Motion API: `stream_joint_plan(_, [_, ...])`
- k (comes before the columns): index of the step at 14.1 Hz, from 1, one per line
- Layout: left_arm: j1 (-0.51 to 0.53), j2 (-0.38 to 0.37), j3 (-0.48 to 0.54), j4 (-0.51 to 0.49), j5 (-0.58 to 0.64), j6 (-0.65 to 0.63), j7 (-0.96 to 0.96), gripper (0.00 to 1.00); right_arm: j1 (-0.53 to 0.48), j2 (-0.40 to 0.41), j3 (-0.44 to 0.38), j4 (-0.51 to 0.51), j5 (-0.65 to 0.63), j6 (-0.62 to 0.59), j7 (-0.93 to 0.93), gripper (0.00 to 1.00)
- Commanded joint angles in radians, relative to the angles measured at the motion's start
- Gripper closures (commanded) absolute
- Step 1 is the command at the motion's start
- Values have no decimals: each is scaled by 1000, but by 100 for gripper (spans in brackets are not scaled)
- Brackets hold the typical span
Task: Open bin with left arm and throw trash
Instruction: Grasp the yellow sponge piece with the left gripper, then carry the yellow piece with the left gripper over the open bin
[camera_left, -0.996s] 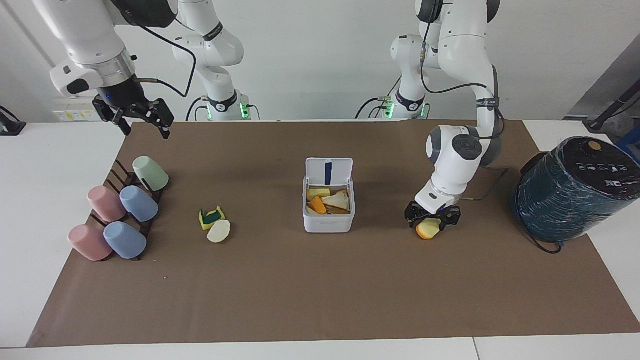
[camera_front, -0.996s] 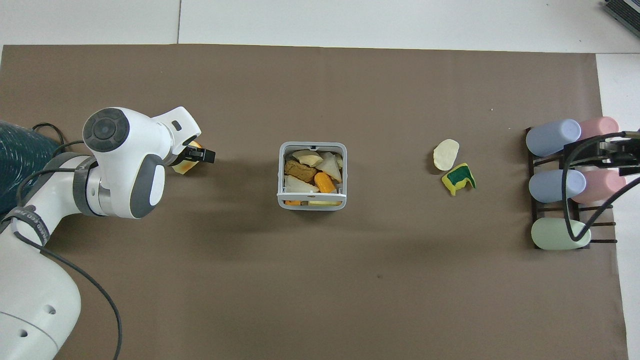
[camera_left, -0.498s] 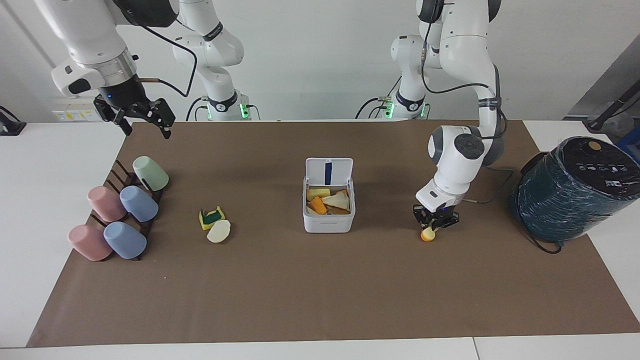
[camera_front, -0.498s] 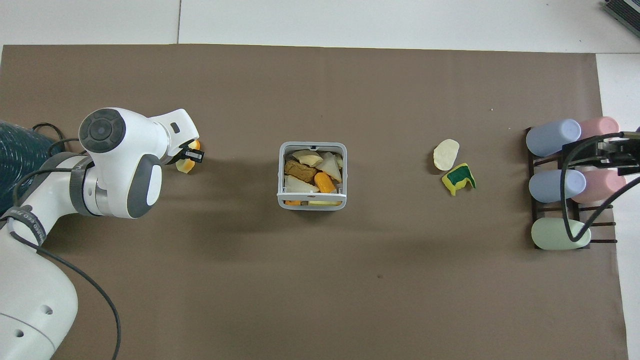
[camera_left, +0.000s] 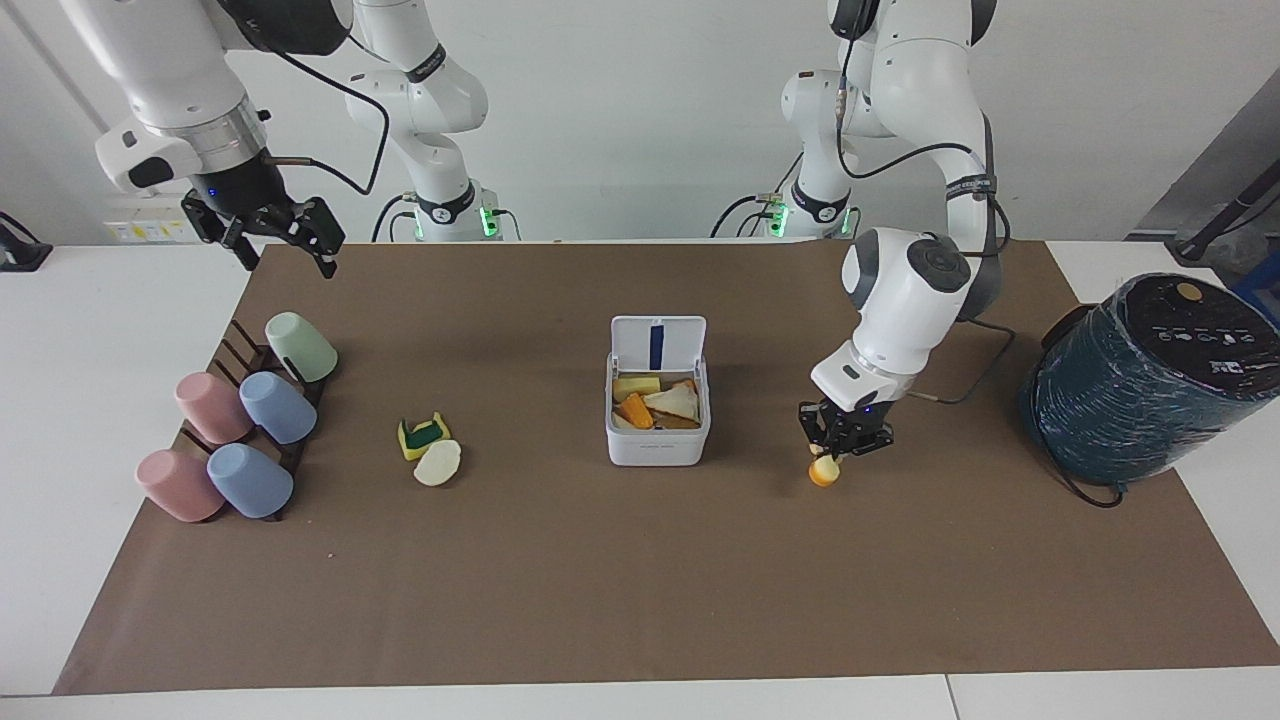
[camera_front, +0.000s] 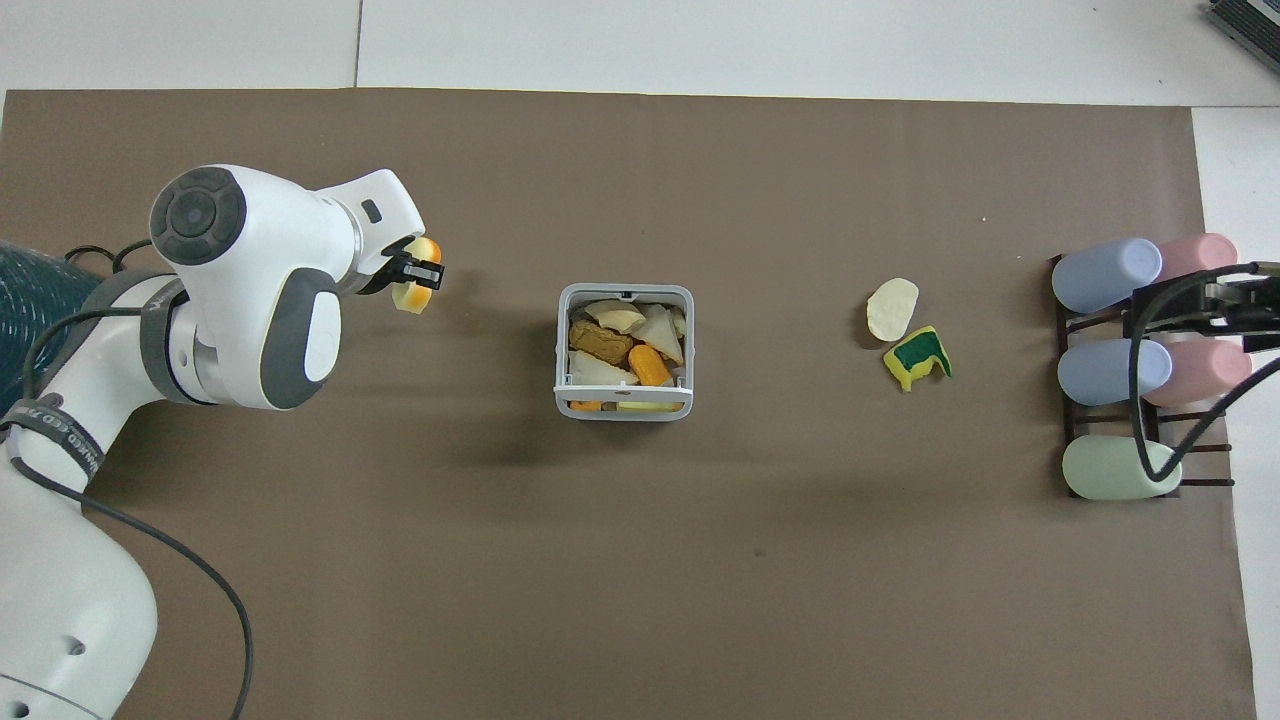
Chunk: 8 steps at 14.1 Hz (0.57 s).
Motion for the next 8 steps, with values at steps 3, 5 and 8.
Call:
stream_joint_plan(3, [-8, -21, -94, 51, -90, -48, 3, 100, 6, -20, 4, -28, -1, 24, -26, 0])
stream_joint_plan(5, [-8, -24, -145, 57, -95, -43, -7, 100, 9, -15, 12, -31, -1, 45, -26, 0])
stream_joint_plan(8, [-15, -25, -188, 57, -130, -33, -46, 100, 12, -9, 17, -98, 2, 174, -19, 0])
